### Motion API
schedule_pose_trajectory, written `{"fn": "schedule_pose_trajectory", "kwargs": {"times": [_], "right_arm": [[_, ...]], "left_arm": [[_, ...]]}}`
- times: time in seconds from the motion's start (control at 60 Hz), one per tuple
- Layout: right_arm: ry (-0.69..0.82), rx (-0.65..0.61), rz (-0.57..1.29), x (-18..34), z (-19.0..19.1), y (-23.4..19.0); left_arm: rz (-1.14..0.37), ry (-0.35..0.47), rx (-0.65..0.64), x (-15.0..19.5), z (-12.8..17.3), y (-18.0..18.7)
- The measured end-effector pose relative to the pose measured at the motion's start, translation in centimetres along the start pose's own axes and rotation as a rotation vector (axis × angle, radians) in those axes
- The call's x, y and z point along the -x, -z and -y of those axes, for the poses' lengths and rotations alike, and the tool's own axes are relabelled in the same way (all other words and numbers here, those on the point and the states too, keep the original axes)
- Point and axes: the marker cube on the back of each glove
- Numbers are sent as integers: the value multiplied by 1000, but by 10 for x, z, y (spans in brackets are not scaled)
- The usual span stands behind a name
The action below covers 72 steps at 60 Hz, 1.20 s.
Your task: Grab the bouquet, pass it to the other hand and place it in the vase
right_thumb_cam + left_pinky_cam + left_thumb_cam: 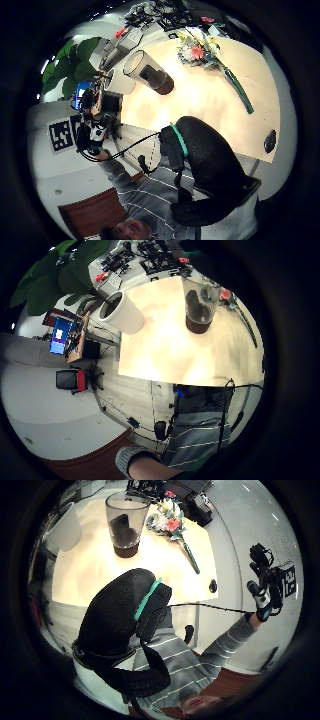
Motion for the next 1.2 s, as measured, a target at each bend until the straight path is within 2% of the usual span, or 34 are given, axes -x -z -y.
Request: {"fn": "schedule_pose_trajectory", "kwargs": {"times": [0.2, 0.384, 0.45, 0.517, 0.567, 0.634, 0.667, 0.734, 0.784, 0.85, 0.917, 1.051, 1.151, 1.201], "right_arm": [[-21, 6, -31, -2, 3, -5], [-141, 35, -82, -41, 23, -12], [-289, 154, -25, -60, 23, -13], [-383, 157, 29, -86, 36, -15], [-486, 239, 88, -103, 42, -23], [-481, 149, 130, -132, 73, -41], [-491, 151, 154, -135, 73, -47], [-487, -32, 136, -139, 70, -51], [-495, -59, 131, -145, 77, -66], [-471, 33, 160, -144, 81, -94], [-525, 123, 161, -148, 84, -125], [-600, 227, 126, -154, 93, -186], [-710, 443, 128, -153, 84, -229], [-685, 442, 132, -153, 85, -243]], "left_arm": [[-37, -37, 54, -21, 16, -3], [39, -76, 38, -35, 12, -7], [52, -110, 28, -42, 7, -8], [52, -136, 27, -49, 1, -13], [51, -155, 38, -54, -7, -16], [47, -188, 31, -58, -7, -27], [50, -207, 24, -59, -3, -34], [57, -221, 42, -59, -11, -39], [53, -228, 49, -59, -11, -45], [48, -237, 70, -58, -11, -53], [52, -235, 88, -55, -7, -65], [60, -219, 119, -50, -7, -78], [86, -201, 141, -43, -7, -84], [81, -194, 153, -39, -6, -86]]}}
